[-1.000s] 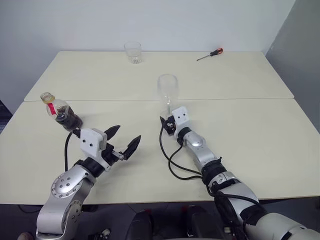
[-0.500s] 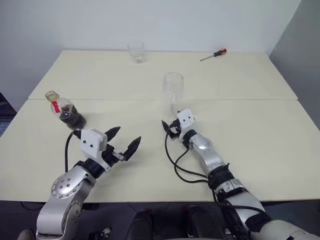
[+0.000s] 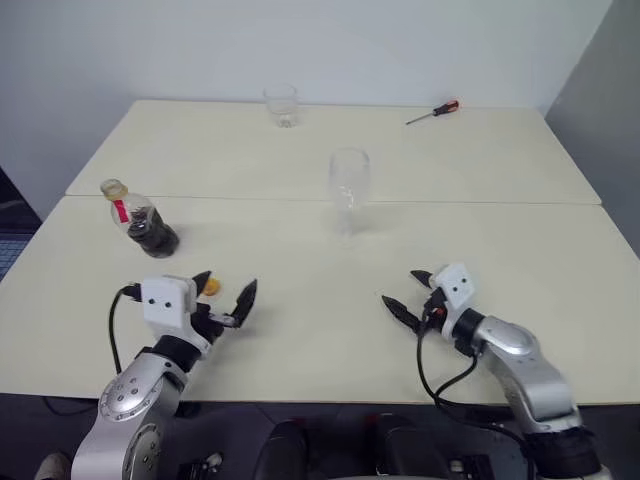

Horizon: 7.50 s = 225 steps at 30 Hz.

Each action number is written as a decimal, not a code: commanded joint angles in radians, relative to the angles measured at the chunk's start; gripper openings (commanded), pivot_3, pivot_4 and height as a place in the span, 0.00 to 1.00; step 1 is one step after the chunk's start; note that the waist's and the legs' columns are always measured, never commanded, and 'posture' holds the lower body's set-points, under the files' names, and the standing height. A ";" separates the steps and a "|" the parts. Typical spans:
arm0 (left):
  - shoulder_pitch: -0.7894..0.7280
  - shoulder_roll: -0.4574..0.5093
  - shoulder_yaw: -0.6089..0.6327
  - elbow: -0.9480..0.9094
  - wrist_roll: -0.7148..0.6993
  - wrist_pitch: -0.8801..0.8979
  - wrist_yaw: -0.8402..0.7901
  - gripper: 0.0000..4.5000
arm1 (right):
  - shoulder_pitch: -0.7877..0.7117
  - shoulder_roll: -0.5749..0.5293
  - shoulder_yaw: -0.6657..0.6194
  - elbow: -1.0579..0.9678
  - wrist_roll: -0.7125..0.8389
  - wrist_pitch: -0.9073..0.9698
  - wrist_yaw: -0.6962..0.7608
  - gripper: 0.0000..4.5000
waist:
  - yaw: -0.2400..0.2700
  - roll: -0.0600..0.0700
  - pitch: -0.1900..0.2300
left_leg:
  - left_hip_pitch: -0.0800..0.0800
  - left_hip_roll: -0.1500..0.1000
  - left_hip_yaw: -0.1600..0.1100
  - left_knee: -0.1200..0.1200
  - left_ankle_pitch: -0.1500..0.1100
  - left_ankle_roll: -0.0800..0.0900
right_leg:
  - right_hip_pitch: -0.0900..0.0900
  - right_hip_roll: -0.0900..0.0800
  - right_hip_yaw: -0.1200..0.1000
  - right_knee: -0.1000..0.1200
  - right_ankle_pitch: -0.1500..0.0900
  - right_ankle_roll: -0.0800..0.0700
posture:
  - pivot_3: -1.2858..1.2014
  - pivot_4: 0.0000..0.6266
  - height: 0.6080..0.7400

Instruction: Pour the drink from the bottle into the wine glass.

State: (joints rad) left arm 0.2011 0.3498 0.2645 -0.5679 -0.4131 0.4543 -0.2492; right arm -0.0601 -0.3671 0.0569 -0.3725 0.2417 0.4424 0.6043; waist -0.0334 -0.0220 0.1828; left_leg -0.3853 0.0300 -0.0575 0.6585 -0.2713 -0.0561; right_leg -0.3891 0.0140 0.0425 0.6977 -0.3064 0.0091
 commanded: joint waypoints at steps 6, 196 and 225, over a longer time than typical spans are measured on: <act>-0.049 -0.088 0.082 0.015 0.119 -0.008 0.228 1.00 | -0.008 -0.059 -0.039 -0.306 0.234 0.086 0.061 1.00 | 0.004 -0.002 0.001 | 0.000 0.000 0.000 -0.002 0.000 0.000 | 0.001 0.000 0.000 -0.002 0.000 0.000 | 0.52 0.24 1.00; -1.752 0.217 -0.655 1.889 1.028 -1.278 -0.179 0.29 | -0.668 -0.002 -0.073 0.012 0.304 0.312 -0.129 1.00 | 0.001 -0.006 0.001 | -0.025 -0.004 0.007 0.010 0.002 0.002 | -0.031 0.000 -0.002 0.019 0.006 -0.002 | 0.52 0.24 1.00; -1.807 0.230 -0.725 1.907 1.116 -1.276 -0.086 0.29 | -0.667 -0.010 -0.078 0.025 0.289 0.314 -0.152 1.00 | 0.001 -0.006 0.001 | -0.031 -0.004 0.005 0.017 0.001 0.002 | -0.032 0.000 -0.004 0.020 0.006 -0.002 | 0.52 0.24 1.00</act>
State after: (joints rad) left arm -1.5448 0.5637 -0.4679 1.3473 0.7096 -0.8163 -0.3603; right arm -0.7193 -0.3729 0.0108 -0.3273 0.5293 0.7735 0.4555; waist -0.0324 -0.0284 0.1843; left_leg -0.4162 0.0254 -0.0527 0.6760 -0.2699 -0.0544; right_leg -0.4210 0.0140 0.0388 0.7181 -0.3004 0.0073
